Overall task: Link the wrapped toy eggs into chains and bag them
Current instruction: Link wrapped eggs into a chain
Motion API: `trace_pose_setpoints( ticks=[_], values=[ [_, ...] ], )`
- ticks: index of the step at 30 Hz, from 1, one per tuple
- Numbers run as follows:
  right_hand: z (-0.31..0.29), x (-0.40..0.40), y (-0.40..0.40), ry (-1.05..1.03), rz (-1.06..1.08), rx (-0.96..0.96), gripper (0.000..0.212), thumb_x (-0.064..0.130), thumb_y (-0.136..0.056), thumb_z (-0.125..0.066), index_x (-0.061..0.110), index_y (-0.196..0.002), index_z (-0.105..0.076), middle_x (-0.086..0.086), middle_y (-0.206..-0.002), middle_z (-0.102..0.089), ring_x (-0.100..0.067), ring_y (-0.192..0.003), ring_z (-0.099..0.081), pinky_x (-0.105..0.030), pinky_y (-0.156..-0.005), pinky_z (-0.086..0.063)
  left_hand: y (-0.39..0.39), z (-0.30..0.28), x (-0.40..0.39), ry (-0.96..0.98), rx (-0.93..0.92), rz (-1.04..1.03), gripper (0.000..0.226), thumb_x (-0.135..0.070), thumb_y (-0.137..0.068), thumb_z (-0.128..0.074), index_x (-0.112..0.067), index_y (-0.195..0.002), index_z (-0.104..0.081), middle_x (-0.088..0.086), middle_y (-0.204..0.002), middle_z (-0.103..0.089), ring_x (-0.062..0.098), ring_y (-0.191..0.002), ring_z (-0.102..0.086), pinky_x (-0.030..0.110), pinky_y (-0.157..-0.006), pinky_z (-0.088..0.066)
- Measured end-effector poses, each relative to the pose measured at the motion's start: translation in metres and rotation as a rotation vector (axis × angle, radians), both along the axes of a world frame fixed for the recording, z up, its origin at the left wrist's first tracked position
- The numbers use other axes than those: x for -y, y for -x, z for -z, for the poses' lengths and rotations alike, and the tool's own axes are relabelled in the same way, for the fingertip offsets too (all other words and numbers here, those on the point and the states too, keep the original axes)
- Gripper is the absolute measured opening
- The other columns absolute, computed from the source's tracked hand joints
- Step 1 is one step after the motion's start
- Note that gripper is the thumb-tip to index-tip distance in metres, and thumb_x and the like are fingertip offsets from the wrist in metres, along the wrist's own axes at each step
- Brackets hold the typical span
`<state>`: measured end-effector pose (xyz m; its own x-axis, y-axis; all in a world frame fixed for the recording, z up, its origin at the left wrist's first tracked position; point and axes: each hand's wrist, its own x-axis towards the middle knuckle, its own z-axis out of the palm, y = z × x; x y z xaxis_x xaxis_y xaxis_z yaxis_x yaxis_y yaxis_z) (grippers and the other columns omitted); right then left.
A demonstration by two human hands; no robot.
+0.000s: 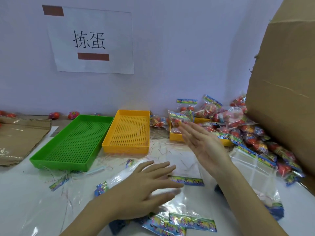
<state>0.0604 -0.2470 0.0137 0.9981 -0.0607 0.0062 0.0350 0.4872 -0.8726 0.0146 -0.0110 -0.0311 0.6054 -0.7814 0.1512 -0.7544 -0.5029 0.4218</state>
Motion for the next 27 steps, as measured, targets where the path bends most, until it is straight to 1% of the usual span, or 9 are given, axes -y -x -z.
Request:
trace_pose_setpoints(
  ticks=[3,6,8,10,12,16,20,23,27],
  values=[
    [0.008,-0.01,0.001,0.473,0.091,0.007,0.027,-0.004,-0.103,-0.049,0.008,-0.108,-0.073,-0.007,-0.095,-0.08,-0.024,-0.092,-0.077,-0.022,-0.068,-0.059,-0.004,0.002,-0.004,-0.025,0.102,-0.025,0.039,-0.055,-0.11,-0.033,-0.051,-0.14,-0.057,-0.026,-0.158,-0.041,-0.01,-0.15,-0.018,0.033,-0.125,-0.007],
    [0.016,-0.02,0.001,0.914,0.141,0.111,0.034,-0.006,-0.101,-0.048,0.013,-0.096,-0.076,-0.001,-0.085,-0.078,-0.017,-0.081,-0.074,-0.029,-0.073,-0.06,-0.008,0.002,-0.005,0.09,0.264,-0.053,0.028,-0.044,-0.108,-0.051,-0.034,-0.12,-0.074,-0.02,-0.127,-0.066,0.003,-0.125,-0.052,0.038,-0.113,-0.032],
    [0.02,-0.023,0.001,1.056,0.088,0.16,0.033,-0.003,-0.101,-0.049,0.016,-0.098,-0.076,0.003,-0.088,-0.077,-0.012,-0.082,-0.073,-0.033,-0.078,-0.061,-0.01,0.0,-0.004,0.209,0.295,-0.106,0.02,-0.036,-0.103,-0.063,-0.027,-0.109,-0.08,-0.019,-0.111,-0.072,0.004,-0.109,-0.061,0.039,-0.101,-0.044],
    [0.022,-0.025,0.0,1.021,0.055,0.205,0.03,0.001,-0.103,-0.05,0.016,-0.1,-0.076,0.003,-0.089,-0.078,-0.012,-0.084,-0.074,-0.036,-0.081,-0.061,-0.011,-0.003,-0.003,0.382,0.268,-0.188,0.01,-0.02,-0.095,-0.077,-0.023,-0.103,-0.082,-0.016,-0.102,-0.075,0.004,-0.098,-0.067,0.036,-0.088,-0.054],
    [0.02,-0.026,0.0,0.848,0.004,0.219,0.027,0.017,-0.108,-0.051,0.015,-0.103,-0.077,-0.002,-0.093,-0.079,-0.017,-0.089,-0.075,-0.036,-0.085,-0.06,-0.013,-0.007,-0.006,0.586,0.162,-0.305,0.023,-0.012,-0.088,-0.082,-0.026,-0.106,-0.082,-0.019,-0.094,-0.074,0.003,-0.09,-0.07,0.027,-0.08,-0.057],
    [0.012,-0.022,0.0,0.578,-0.132,0.192,0.041,0.049,-0.102,-0.051,0.021,-0.105,-0.081,-0.004,-0.108,-0.078,-0.022,-0.102,-0.074,-0.033,-0.091,-0.059,-0.019,-0.014,-0.019,0.727,-0.039,-0.538,0.054,-0.028,-0.078,-0.09,-0.043,-0.125,-0.068,-0.017,-0.072,-0.051,0.007,-0.064,-0.051,0.018,-0.062,-0.041],
    [0.016,-0.021,0.003,0.84,-0.138,0.284,0.011,0.019,-0.093,-0.076,0.018,-0.103,-0.077,0.001,-0.098,-0.08,-0.017,-0.096,-0.076,-0.037,-0.091,-0.06,-0.019,-0.017,-0.025,0.673,-0.071,-0.545,0.025,-0.05,-0.067,-0.087,-0.042,-0.088,-0.076,-0.006,-0.061,-0.051,0.01,-0.052,-0.045,0.016,-0.052,-0.036],
    [0.017,-0.019,0.001,0.977,-0.026,0.241,0.011,0.011,-0.092,-0.075,0.013,-0.102,-0.072,0.006,-0.088,-0.08,-0.01,-0.089,-0.076,-0.04,-0.092,-0.06,-0.023,-0.02,-0.031,0.804,-0.187,-0.555,0.028,-0.049,-0.075,-0.082,-0.021,-0.076,-0.078,0.012,-0.054,-0.058,0.012,-0.044,-0.053,0.021,-0.049,-0.045],
    [0.015,-0.016,0.003,1.231,0.199,0.214,0.035,0.0,-0.094,-0.065,0.013,-0.127,-0.069,0.011,-0.101,-0.076,-0.004,-0.098,-0.07,-0.032,-0.097,-0.055,-0.03,-0.027,-0.04,1.05,-0.259,-0.691,0.029,-0.047,-0.085,-0.073,-0.021,-0.073,-0.077,0.017,-0.062,-0.066,0.013,-0.058,-0.061,0.023,-0.064,-0.051]
  ],
)
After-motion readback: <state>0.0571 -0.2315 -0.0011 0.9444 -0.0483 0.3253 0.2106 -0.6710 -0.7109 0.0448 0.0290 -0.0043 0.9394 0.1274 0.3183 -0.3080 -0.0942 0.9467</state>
